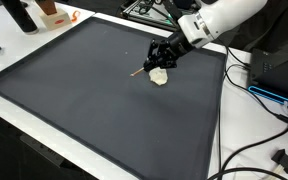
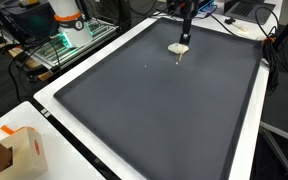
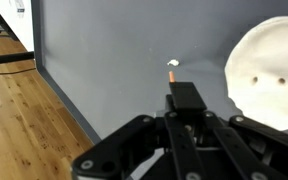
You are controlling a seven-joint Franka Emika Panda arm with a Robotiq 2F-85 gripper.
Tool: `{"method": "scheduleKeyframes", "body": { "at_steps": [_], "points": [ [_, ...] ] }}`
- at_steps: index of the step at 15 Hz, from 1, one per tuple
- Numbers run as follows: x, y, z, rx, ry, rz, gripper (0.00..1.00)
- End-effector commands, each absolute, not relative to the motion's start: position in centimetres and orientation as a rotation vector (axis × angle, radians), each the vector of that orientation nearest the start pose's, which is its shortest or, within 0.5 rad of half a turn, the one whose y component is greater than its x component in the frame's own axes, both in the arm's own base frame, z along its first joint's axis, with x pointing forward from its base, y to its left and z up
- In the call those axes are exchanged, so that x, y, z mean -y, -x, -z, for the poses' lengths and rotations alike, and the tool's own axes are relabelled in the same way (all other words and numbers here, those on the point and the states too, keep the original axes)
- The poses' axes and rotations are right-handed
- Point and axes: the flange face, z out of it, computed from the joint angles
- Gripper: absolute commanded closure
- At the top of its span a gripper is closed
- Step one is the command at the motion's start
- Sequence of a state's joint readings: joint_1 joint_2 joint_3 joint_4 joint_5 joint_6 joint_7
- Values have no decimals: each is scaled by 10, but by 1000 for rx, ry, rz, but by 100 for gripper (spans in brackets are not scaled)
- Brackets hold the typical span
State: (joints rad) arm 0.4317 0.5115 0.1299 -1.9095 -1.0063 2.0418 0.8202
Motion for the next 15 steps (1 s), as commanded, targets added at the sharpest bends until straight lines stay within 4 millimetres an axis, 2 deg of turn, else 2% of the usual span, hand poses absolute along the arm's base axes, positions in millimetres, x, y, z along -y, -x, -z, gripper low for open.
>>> {"method": "scheduleKeyframes", "body": {
  "at_steps": [1,6,15],
  "points": [
    [-278,-530,-229,-510,-2334,-301,97],
    [-277,-529,-250,-557,-2383,-330,97],
    [-261,-531,-296,-654,-2544,-377,97]
  ]
}}
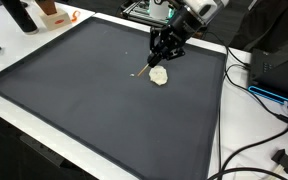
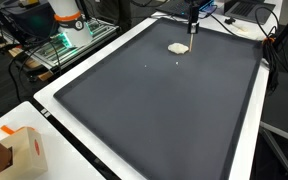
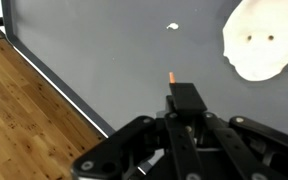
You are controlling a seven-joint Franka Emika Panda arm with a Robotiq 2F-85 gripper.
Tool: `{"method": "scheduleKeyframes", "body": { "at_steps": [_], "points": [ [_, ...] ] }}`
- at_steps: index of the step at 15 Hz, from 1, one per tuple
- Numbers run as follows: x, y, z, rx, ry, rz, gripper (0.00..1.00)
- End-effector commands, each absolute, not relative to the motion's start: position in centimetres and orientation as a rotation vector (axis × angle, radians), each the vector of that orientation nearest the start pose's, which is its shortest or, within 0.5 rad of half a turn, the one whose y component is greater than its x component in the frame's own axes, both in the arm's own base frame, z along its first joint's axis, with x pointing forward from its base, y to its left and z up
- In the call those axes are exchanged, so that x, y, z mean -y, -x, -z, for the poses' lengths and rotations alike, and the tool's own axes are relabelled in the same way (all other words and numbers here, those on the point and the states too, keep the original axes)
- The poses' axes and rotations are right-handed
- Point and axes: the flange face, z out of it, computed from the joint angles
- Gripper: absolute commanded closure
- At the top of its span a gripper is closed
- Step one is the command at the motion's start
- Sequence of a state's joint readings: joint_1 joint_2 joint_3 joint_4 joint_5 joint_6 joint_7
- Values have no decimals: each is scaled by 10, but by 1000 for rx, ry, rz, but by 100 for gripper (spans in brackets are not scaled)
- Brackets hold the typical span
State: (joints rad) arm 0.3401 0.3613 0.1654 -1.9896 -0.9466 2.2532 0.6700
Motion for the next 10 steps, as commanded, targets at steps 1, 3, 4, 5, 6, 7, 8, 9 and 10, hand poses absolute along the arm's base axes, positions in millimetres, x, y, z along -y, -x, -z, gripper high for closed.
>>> {"method": "scheduleKeyframes", "body": {
  "at_steps": [1,3,4,5,6,7,8,9,10],
  "points": [
    [-259,-531,-301,-672,-2572,-372,97],
    [-255,-530,-309,-702,-2627,-357,97],
    [-254,-530,-313,-714,-2653,-346,97],
    [-252,-531,-317,-727,-2681,-332,97],
    [-251,-531,-320,-740,-2711,-317,97],
    [-249,-531,-323,-749,-2738,-301,97],
    [-248,-531,-326,-766,-2768,-279,97],
    [-247,-531,-329,-776,-2792,-260,97],
    [-246,-531,-332,-787,-2817,-242,97]
  ]
}}
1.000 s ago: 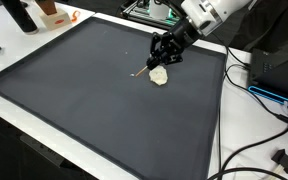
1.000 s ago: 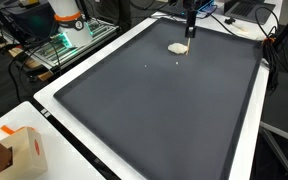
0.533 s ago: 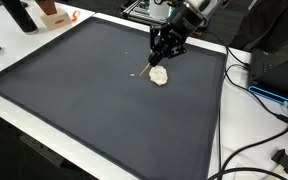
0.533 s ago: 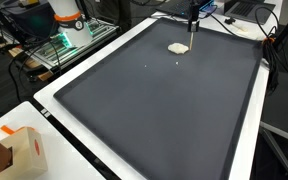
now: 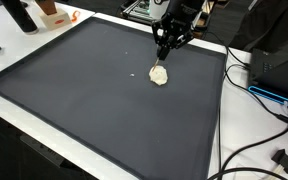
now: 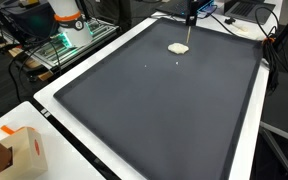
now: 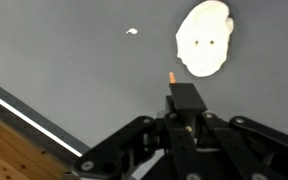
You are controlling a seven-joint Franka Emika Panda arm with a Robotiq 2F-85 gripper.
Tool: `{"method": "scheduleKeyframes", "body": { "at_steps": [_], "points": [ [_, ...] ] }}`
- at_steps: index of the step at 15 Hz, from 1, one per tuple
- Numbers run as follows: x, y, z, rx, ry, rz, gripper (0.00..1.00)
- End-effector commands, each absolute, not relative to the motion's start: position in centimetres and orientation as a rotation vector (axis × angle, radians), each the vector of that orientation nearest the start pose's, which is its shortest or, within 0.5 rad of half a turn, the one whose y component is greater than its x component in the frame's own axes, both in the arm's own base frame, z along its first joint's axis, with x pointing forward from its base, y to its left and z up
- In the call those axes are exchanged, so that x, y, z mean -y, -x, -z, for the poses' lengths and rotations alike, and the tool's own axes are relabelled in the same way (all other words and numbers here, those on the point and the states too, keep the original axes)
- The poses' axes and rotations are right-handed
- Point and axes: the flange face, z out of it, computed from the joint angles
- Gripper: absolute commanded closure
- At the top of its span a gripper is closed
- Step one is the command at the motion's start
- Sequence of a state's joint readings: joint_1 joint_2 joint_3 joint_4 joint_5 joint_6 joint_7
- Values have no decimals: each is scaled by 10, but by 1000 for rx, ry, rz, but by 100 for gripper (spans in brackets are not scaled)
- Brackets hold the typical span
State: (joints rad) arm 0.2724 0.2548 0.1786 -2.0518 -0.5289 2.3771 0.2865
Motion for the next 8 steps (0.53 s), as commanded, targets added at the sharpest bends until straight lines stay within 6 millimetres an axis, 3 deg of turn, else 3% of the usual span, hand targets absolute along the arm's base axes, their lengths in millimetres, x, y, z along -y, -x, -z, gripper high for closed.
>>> {"method": "scheduleKeyframes", "body": {
  "at_steps": [1,8],
  "points": [
    [-245,-531,-335,900,3187,251,97],
    [-238,-531,-346,887,3097,165,97]
  ]
}}
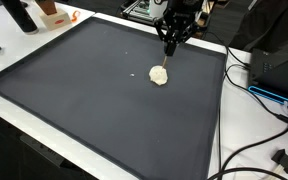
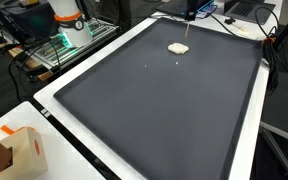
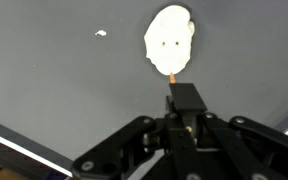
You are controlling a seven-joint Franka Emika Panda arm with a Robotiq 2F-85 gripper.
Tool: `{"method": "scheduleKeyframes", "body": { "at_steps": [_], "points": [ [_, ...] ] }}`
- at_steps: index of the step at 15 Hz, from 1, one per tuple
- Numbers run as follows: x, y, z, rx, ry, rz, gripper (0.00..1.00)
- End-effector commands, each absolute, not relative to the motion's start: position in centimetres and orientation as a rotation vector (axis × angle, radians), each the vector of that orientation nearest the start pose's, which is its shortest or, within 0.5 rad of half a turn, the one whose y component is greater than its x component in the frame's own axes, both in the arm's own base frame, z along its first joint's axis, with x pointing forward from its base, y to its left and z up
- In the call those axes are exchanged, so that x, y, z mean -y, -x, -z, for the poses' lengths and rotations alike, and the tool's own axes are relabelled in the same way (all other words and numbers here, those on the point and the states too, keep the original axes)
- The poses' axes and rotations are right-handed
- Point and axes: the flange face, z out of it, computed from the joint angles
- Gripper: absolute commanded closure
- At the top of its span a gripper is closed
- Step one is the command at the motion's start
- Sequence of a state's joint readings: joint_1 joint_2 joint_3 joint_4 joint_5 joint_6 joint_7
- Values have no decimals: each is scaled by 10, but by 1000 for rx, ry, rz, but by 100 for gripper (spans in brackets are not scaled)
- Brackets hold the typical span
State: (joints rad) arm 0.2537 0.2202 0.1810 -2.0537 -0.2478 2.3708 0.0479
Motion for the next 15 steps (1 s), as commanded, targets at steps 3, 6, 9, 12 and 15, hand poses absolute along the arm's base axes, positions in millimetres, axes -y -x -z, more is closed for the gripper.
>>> {"method": "scheduleKeyframes", "body": {
  "at_steps": [3,6,9,12,15],
  "points": [
    [-235,-531,-347,882,3084,149,97],
    [-240,-541,-346,881,3099,183,87],
    [-237,-545,-339,897,3073,106,97],
    [-230,-550,-325,921,3028,-9,97],
    [-223,-552,-314,949,2970,-105,97]
  ]
}}
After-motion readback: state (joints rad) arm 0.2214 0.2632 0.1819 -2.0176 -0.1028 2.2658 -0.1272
